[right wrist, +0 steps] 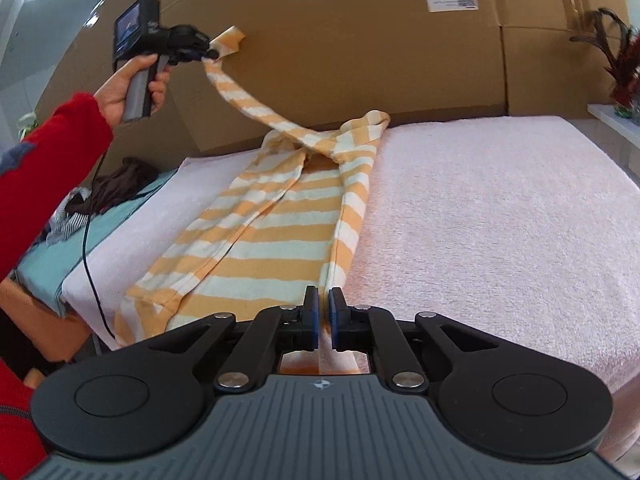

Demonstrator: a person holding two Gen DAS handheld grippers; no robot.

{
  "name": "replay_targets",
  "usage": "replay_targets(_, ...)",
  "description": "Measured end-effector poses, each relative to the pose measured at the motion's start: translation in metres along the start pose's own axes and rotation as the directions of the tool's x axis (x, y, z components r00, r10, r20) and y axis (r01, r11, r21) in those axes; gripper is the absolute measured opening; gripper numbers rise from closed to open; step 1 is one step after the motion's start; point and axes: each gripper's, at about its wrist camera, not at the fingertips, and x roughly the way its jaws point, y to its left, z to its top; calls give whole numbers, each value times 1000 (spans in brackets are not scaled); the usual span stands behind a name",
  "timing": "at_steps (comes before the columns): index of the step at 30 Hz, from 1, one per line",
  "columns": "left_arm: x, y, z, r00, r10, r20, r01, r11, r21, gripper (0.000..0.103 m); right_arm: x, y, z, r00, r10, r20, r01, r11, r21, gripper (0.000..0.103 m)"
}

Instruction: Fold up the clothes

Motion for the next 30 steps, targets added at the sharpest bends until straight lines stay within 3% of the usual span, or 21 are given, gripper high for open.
replay_targets(3, -1, -7, -3, 1000, 10, -6, -10, 1000, 12, 8, 1, 13, -3, 997, 67, -30, -69, 996, -62, 20)
replay_targets(7, -7, -19, -9, 1000, 21, -20, -21, 1000, 4, 8, -10, 3, -7, 999, -18, -43, 17, 1000, -21, 21)
replay_targets(11, -16, -17, -16, 1000, 17, -20, -17, 1000, 9, 8, -20, 2, -15, 995, -15, -95, 14, 1000, -18, 23)
replay_targets(14, -10, -8, -11, 1000, 17, -17, -17, 1000, 6, 8, -18, 14, -21, 994, 2, -110, -6, 999, -36, 37)
replay_targets(16, -1, 1, -7, 1000, 18, -14, -18, 1000, 5, 8, -11, 21, -24, 993, -13, -120, 6, 998, -62, 39)
replay_targets(17, 3, 6, -5, 1000, 19, -13, -19, 1000, 4, 8, -6, 24, -25, 991, -33, -127, 24, 997, -78, 34)
replay_targets(18, 0, 1, -5, 1000, 20, -10, -20, 1000, 10, 8, -2, 26, -25, 990, -53, -133, 41, 995, -94, 13)
replay_targets(19, -3, 10, -3, 1000, 21, -7, -21, 1000, 13, 8, 3, 28, -26, 987, -73, -140, 58, 992, -110, 6)
replay_targets(25, -10, 24, 14, 999, 30, 23, -30, 1000, 2, 8, -12, 38, -11, 997, 31, -70, -39, 991, -126, 6)
replay_targets(30, -6, 32, 16, 997, 68, 27, -69, 998, 2, 8, 10, 58, -12, 989, 93, -116, -113, 977, -182, 7)
